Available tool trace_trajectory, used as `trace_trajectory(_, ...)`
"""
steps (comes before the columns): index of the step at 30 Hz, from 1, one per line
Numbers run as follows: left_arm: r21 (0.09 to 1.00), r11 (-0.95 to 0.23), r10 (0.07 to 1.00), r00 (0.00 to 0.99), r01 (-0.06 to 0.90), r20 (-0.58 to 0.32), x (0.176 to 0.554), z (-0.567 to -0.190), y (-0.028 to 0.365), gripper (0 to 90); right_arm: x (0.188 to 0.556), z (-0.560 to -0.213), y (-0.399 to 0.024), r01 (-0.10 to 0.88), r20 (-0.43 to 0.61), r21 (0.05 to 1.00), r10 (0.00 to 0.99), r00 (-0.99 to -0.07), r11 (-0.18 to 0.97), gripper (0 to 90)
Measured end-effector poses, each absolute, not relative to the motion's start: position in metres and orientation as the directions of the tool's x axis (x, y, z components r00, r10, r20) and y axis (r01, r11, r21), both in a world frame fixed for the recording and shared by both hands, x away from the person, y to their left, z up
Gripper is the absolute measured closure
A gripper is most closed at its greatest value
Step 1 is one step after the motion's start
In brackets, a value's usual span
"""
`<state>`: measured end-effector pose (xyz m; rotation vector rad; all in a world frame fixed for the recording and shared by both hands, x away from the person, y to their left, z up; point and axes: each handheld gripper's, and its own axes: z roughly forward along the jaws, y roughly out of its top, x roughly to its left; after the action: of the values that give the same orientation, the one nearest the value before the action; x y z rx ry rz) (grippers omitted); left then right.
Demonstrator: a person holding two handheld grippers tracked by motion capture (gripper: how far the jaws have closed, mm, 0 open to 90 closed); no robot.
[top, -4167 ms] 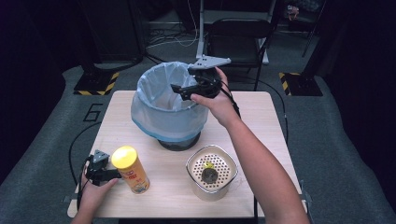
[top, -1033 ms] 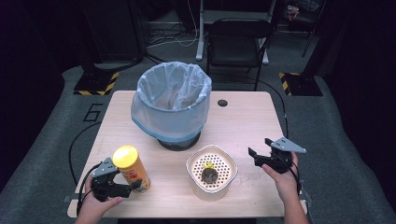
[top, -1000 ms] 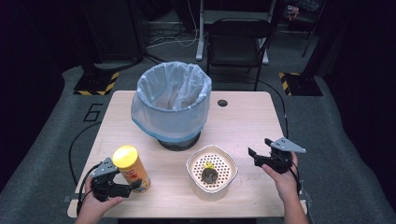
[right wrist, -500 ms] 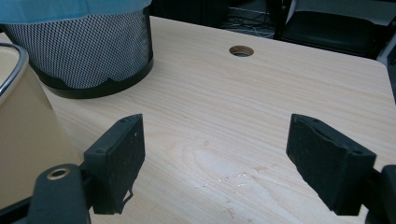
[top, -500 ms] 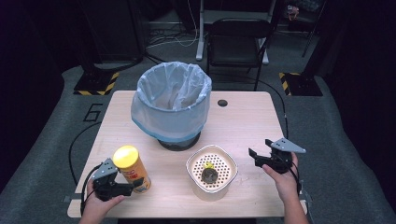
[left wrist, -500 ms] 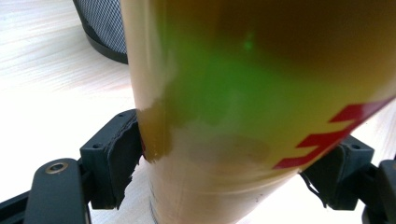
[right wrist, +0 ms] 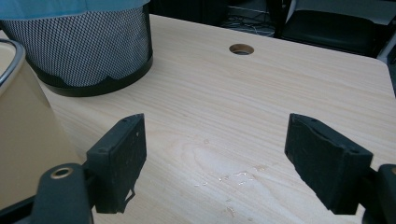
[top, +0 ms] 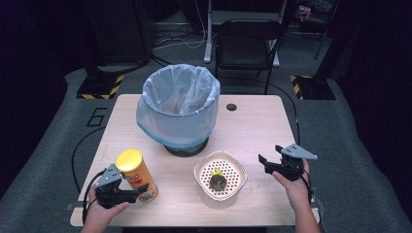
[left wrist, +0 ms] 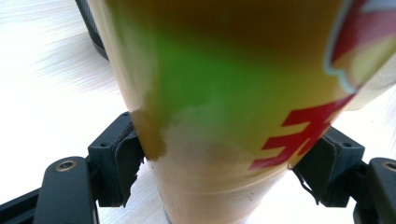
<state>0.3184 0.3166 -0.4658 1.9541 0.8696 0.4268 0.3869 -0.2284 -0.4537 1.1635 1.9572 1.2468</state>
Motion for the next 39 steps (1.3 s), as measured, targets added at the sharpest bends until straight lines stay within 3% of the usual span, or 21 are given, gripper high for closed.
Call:
trace_trajectory(21, 0.841, -0.329, 0.738, 0.673, 0.430, -0.056, 0.326, -0.425, 0.312, 24.0, 0.389, -0.463, -0.229, 0.400, -0.012, 0.889, 0.884, -0.466, 0.223, 21.3)
trace_trajectory(39, 0.838, -0.339, 0.730, 0.681, 0.427, -0.051, 0.340, -0.351, 0.299, 24.0, 0.393, -0.470, -0.230, 0.418, -0.008, 0.880, 0.886, -0.463, 0.226, 21.4)
